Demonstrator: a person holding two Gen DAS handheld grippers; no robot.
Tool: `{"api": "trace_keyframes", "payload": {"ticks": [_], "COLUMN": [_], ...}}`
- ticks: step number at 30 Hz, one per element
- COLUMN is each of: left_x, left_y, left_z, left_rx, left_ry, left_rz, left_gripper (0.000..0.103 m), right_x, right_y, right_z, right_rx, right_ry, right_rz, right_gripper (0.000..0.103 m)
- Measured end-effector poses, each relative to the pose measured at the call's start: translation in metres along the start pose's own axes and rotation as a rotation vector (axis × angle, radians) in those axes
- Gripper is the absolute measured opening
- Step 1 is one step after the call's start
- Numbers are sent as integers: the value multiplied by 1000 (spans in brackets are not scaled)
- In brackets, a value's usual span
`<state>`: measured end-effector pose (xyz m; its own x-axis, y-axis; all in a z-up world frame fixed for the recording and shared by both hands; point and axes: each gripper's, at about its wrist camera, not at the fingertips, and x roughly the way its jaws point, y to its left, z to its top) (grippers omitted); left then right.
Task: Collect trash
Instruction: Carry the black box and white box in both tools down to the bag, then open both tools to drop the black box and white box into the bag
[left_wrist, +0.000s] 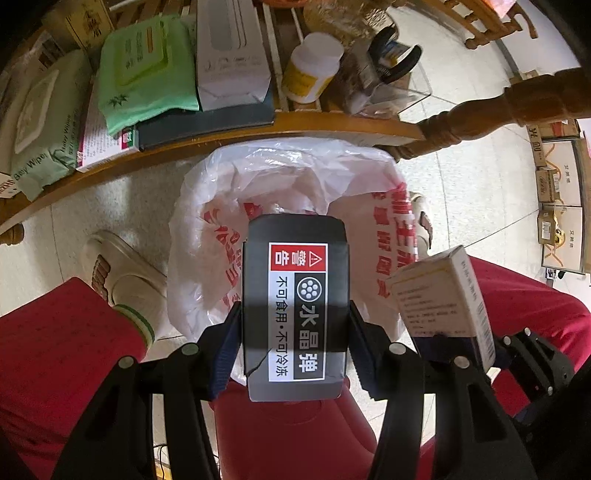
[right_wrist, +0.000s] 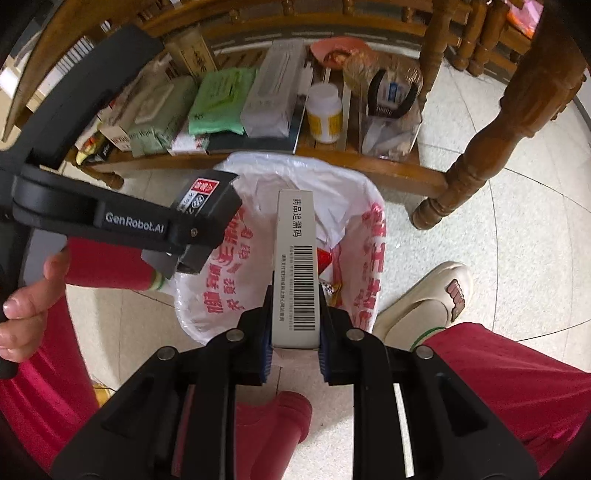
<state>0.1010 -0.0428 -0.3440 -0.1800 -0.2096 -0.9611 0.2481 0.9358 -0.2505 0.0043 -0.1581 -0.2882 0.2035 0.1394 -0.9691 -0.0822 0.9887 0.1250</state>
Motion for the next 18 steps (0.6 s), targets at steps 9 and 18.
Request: {"api": "trace_keyframes", "payload": {"ticks": [9,18], "left_x": [30,46], "left_y": [7,15], "left_z": [19,24], "left_rx": [-49,-89], "left_ry": [61,93], "left_rz": [-12,-26], "left_gripper": [53,53], "right_x": [34,49], "right_y": [3,5], "right_z": [-2,-1], "right_rx": [-14,-7], "right_ry": [94,140], "right_rz": [25,65], "right_gripper": [20,20]}}
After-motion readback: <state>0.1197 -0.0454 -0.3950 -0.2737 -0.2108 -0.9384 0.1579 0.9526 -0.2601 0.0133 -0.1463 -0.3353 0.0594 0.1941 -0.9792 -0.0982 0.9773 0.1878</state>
